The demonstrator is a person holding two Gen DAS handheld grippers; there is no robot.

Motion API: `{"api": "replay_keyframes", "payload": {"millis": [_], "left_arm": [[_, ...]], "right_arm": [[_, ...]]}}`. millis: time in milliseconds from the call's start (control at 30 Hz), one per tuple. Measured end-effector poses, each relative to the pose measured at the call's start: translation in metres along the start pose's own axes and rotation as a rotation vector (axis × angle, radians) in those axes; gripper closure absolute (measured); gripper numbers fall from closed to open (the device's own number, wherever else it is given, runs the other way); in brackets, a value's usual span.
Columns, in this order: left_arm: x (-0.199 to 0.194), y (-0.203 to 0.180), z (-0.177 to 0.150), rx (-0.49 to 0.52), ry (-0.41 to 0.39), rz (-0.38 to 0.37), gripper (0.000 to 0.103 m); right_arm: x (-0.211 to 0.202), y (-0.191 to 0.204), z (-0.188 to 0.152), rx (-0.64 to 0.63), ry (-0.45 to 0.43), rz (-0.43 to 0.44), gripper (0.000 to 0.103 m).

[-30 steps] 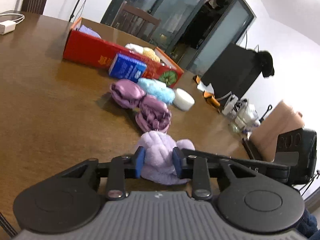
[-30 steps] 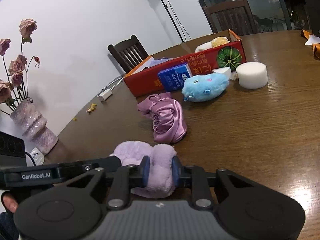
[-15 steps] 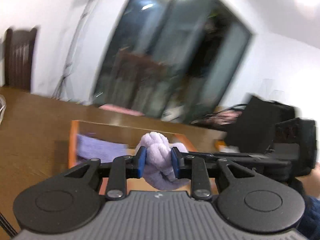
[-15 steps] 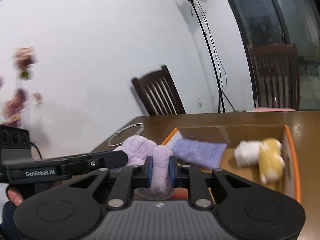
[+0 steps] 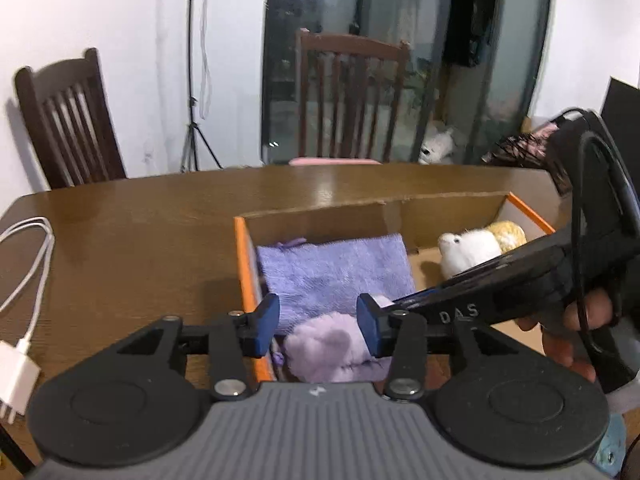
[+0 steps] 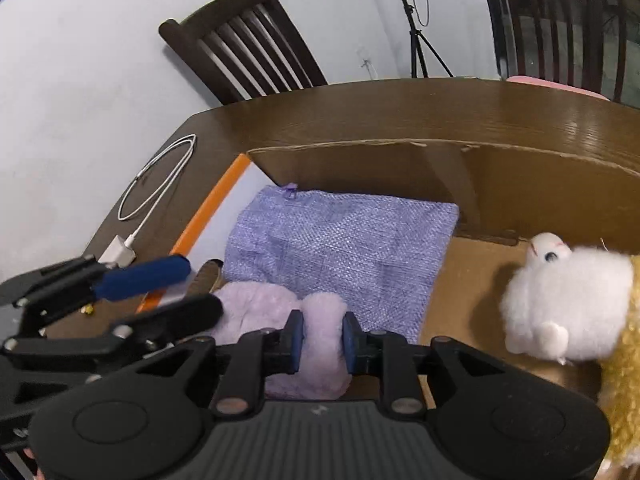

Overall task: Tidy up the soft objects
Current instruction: 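Carry the lavender scrunchie with the left tool into the box and release, then reach the left tool to the purple satin scrunchie and grasp it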

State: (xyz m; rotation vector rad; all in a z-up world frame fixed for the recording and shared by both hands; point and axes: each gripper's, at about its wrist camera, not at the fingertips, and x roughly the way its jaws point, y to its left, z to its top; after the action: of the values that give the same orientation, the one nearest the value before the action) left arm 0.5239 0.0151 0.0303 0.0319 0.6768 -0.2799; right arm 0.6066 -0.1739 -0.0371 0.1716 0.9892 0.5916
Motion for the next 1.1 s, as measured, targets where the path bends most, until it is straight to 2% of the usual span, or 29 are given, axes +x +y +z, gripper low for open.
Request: {"api": "replay_keyframes", "payload": {"millis": [67,133,200,333,433,533,600,700,800,933,1100], "left_arm": [[-0.005,-0.003,0.002,-0.008,0.002,0.008,0.057],[-0.018,-0.004,0.002,-0.012,-0.004,0.009,0.056],[-0.037,-0.006,0.003,-0.006,-0.020,0.008,0.048],[-0.091,-0.015,0.003,0.026,-0.063,0.015,0.046],[-0.131,-0.026,-0.002,0.042,-0.090,0.009,0.040],[-0.169,-0.040,-0.010,0.072,-0.128,0.006,0.034],[-0.189,-0.052,-0.016,0.095,-0.152,0.001,0.032],[-0.213,-0.069,-0.026,0.109,-0.182,0.007,0.030],[-0.238,-0.083,-0.050,0.109,-0.245,0.000,0.024],[-0.260,-0.100,-0.105,0.093,-0.290,0.005,0.022],[-0.275,-0.112,-0.180,0.014,-0.263,-0.020,0.022]], "right_arm": [[-0.005,0.006,0.000,-0.035,-0.010,-0.041,0.058],[-0.018,0.006,-0.001,-0.034,-0.021,-0.046,0.050],[-0.044,0.008,-0.004,-0.023,-0.061,-0.049,0.047],[-0.114,0.009,-0.013,-0.030,-0.155,-0.076,0.042],[-0.178,0.010,-0.035,-0.053,-0.220,-0.110,0.035],[-0.234,0.010,-0.063,-0.090,-0.271,-0.159,0.033],[-0.259,0.012,-0.079,-0.107,-0.298,-0.179,0.029],[-0.291,0.016,-0.103,-0.112,-0.344,-0.187,0.028],[-0.310,0.026,-0.133,-0.130,-0.400,-0.178,0.026],[-0.318,0.045,-0.196,-0.189,-0.470,-0.164,0.023],[-0.303,0.067,-0.299,-0.218,-0.529,-0.148,0.021]]}}
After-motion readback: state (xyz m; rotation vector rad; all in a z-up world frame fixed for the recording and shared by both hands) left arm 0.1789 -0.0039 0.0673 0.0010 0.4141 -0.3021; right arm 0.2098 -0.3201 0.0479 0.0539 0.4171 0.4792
